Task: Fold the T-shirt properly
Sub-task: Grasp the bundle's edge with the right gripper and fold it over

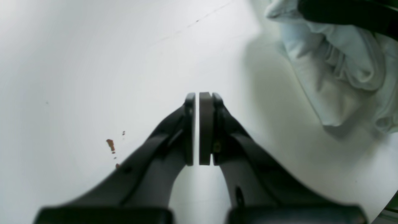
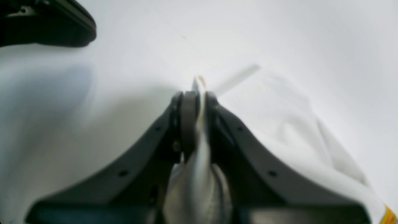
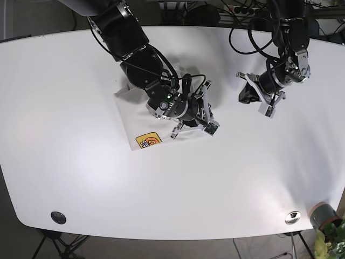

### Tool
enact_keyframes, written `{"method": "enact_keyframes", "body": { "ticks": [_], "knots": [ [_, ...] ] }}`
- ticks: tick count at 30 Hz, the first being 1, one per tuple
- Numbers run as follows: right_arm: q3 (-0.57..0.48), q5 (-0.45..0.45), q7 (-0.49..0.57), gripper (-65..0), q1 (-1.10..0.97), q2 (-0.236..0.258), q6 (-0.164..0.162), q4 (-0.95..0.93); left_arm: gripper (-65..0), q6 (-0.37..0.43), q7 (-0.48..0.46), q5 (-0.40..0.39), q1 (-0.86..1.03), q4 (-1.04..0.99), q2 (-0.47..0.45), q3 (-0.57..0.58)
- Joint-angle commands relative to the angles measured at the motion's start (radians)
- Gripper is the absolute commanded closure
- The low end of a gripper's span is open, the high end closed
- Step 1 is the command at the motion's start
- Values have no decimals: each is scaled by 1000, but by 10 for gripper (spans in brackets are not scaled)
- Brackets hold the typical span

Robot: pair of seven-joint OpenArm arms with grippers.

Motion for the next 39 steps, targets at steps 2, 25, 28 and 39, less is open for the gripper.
{"method": "enact_keyframes", "body": {
  "ticks": [2, 25, 28, 39],
  "knots": [
    [1, 12, 11, -24, 11, -11, 1, 95, 0, -7, -23, -20, -14, 16, -10, -5],
    [278, 336, -124, -24, 74, 53, 9, 322, 0, -7, -22, -19, -7, 14, -12, 1],
    [272, 343, -123, -24, 92, 49, 9, 284, 0, -7, -22, -19, -7, 14, -12, 1],
    [226, 339, -20, -25, 114, 10, 9, 101, 0, -7, -23, -19, 13, 16, -12, -2]
  ]
}}
